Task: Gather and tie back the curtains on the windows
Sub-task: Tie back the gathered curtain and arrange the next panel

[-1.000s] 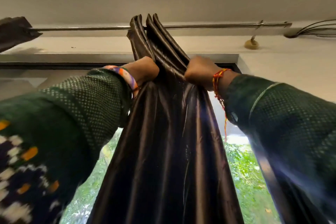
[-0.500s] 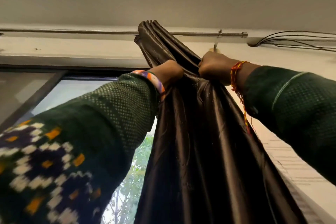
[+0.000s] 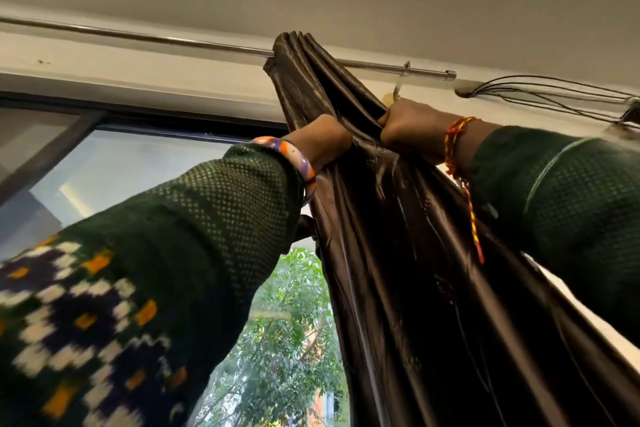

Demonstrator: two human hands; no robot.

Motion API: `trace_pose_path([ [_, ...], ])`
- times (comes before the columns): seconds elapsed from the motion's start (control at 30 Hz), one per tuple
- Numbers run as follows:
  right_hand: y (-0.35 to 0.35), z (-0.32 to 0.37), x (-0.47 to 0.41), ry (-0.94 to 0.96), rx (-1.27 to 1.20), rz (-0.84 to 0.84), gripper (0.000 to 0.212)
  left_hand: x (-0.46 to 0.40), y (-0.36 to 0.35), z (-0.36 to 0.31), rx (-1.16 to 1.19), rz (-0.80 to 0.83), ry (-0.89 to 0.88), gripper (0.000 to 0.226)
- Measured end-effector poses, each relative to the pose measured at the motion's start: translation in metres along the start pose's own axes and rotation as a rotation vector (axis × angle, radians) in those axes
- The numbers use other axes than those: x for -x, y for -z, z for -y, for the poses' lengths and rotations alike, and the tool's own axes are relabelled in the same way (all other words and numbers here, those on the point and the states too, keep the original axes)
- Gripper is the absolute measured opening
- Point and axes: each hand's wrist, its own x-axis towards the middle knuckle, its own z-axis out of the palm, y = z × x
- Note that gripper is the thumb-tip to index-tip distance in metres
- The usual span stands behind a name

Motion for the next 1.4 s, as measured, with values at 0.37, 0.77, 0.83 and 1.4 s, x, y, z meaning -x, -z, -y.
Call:
trace_pose_path([
  [0.37,-0.059,0.050,0.017,-0.091,-0.158,0.000,0.031,0.034,0.046,0.042,0.035,0.076,0.058,0.021],
  [0.77,-0.136,0.081,0.091,-0.179,-0.124,0.067,0.019,0.103,0.035,0.129,-0.194,0.011,0.029,0.084],
  [0.83,-0.147,0.087,0.110,-0.210,-0.085,0.089,0.024,0.123,0.032,0.141,-0.224,-0.008,0.061,0.083],
  [1.4,-0.189,0.128,0.226,-0.122,0.055,0.061,0.052,0.234,0.055,0.207,-0.430,-0.013,0.509,0.035],
])
